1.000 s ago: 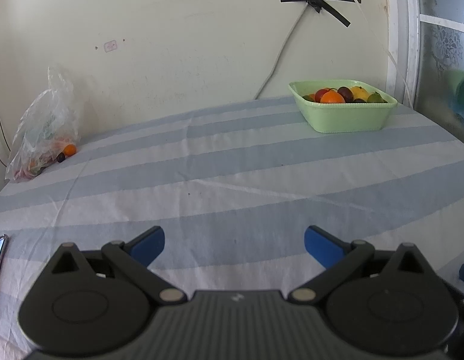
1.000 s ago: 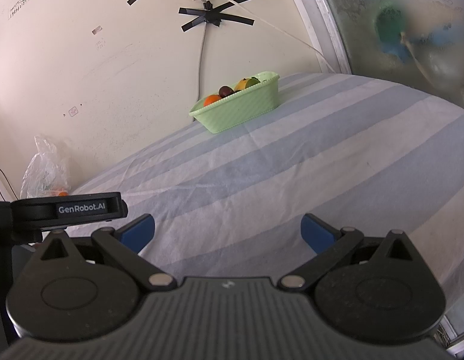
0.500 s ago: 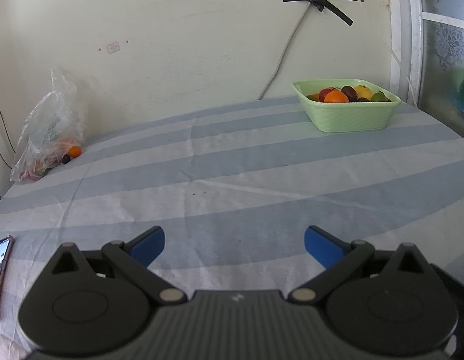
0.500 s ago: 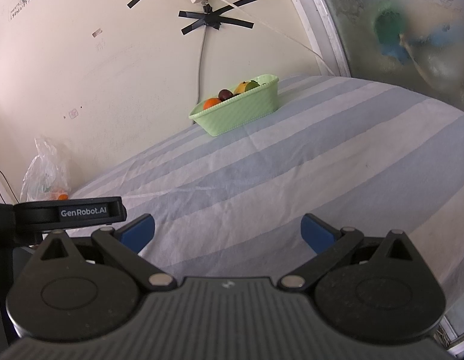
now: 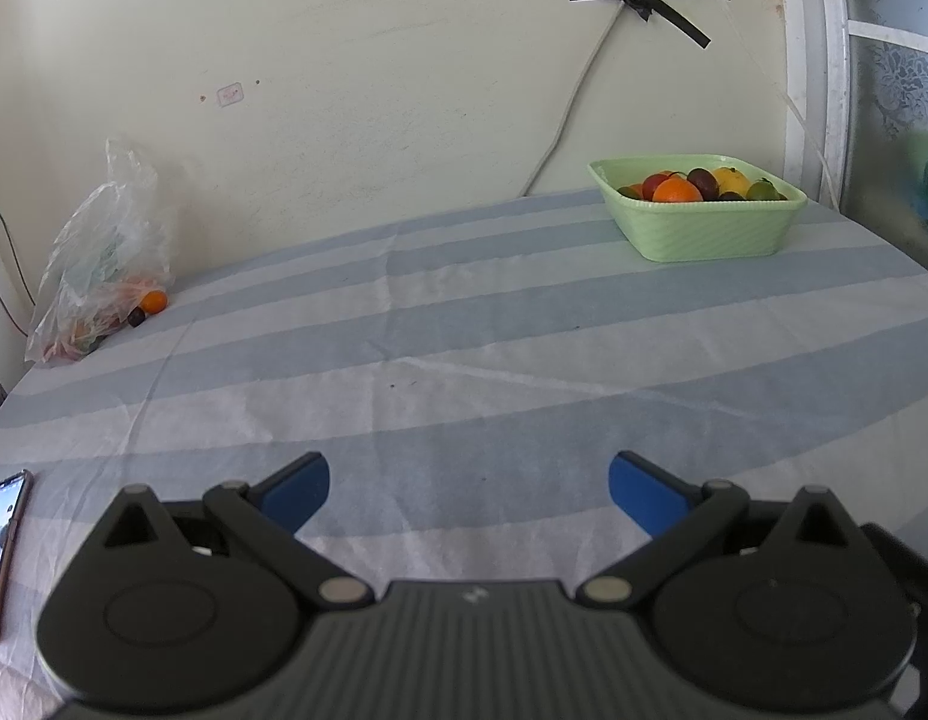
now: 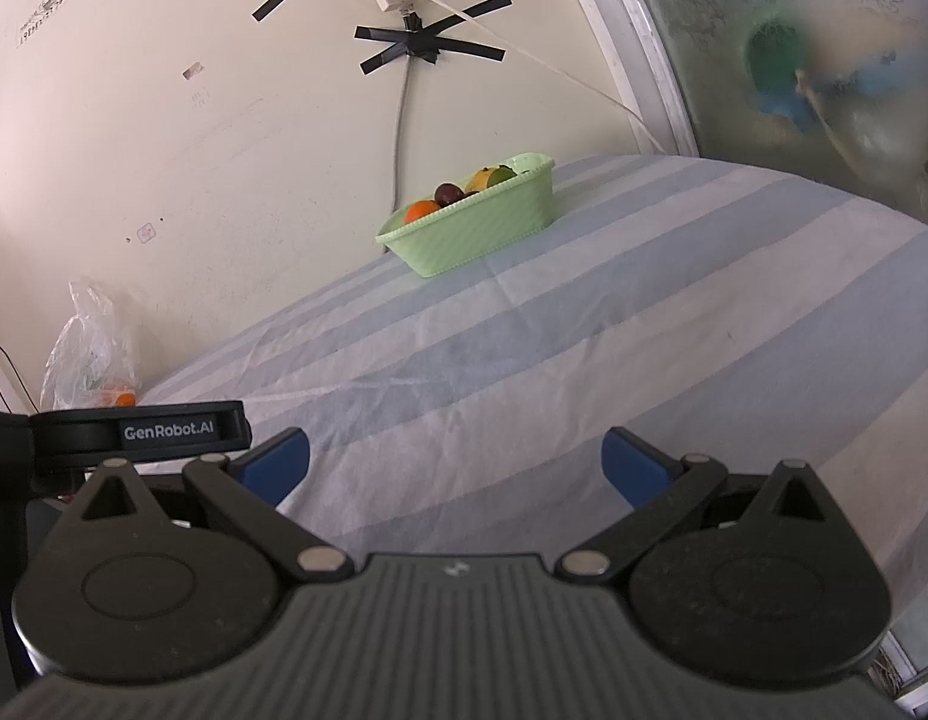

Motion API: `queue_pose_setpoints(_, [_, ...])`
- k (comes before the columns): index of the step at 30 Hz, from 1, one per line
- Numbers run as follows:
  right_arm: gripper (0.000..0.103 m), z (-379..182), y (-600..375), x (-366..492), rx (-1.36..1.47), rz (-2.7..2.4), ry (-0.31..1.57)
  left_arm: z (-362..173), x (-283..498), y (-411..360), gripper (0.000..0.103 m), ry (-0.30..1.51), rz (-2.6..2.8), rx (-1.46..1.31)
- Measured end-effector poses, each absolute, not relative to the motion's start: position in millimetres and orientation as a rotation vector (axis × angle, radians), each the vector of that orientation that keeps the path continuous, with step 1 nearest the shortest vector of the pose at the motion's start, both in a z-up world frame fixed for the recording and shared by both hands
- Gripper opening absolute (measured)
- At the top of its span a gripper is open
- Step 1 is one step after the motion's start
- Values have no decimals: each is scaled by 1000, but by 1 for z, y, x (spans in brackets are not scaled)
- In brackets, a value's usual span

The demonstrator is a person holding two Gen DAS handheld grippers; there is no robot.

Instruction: Organize fruits

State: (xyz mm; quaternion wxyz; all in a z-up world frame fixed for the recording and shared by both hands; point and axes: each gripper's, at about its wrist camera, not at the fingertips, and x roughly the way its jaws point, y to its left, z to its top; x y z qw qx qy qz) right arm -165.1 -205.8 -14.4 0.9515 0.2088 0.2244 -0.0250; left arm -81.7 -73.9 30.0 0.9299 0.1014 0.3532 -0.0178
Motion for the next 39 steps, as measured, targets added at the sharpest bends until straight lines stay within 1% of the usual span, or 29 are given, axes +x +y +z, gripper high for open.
queue_pose_setpoints(39, [103, -14, -207, -165, 424, -49, 457, 29, -83, -79, 103, 729, -42, 223])
